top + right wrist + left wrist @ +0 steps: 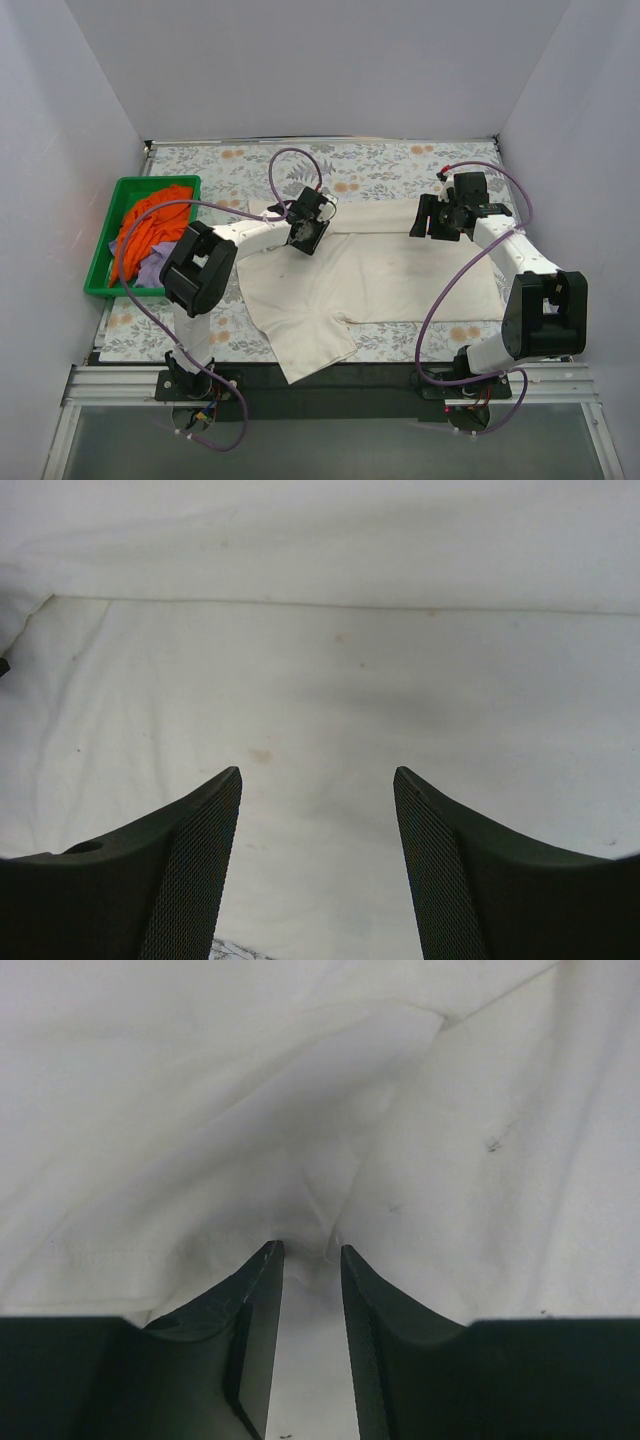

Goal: Fold and stack the t-shirts
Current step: Fold the tshirt

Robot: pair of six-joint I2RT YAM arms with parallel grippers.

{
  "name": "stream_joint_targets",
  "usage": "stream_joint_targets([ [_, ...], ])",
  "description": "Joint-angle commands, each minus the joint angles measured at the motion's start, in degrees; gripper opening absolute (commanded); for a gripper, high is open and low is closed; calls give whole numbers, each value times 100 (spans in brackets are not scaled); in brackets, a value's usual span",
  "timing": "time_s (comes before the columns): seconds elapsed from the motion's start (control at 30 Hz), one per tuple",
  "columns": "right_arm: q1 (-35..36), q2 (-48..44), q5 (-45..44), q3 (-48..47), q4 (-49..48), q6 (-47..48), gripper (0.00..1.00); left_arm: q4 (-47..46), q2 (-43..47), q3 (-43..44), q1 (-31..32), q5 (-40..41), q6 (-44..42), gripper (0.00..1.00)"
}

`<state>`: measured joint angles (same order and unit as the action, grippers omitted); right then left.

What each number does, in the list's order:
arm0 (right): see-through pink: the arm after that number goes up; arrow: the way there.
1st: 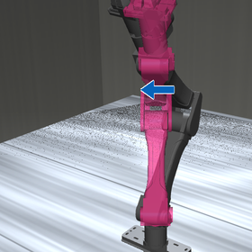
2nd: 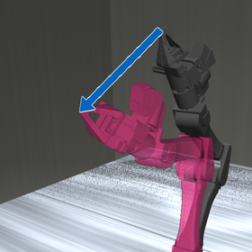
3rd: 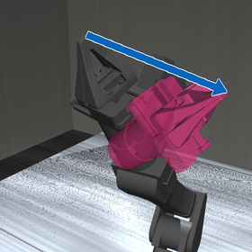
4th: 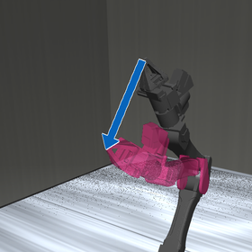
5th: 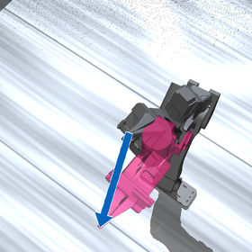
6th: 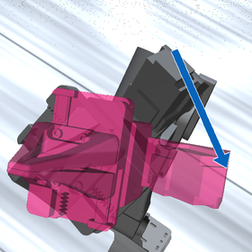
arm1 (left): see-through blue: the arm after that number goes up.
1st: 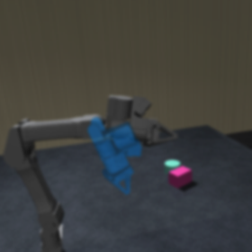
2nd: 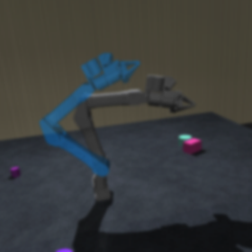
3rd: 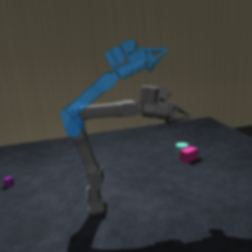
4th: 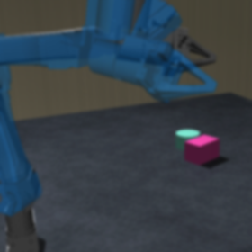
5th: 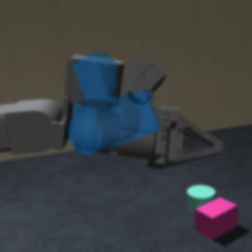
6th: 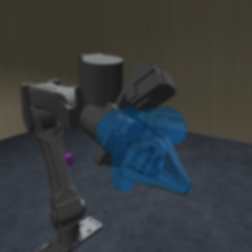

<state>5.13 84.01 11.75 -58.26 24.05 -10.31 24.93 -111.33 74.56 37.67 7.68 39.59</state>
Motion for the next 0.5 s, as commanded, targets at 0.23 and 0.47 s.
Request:
stream_joint_targets([
  [0.23, 6, -69, 47, -45, 29, 72, 59, 38, 6, 155, 12, 14, -92, 8],
  [0.47, 6, -104, 47, -54, 29, 81, 59, 371, 208, 330, 47, -47, -5, 0],
])
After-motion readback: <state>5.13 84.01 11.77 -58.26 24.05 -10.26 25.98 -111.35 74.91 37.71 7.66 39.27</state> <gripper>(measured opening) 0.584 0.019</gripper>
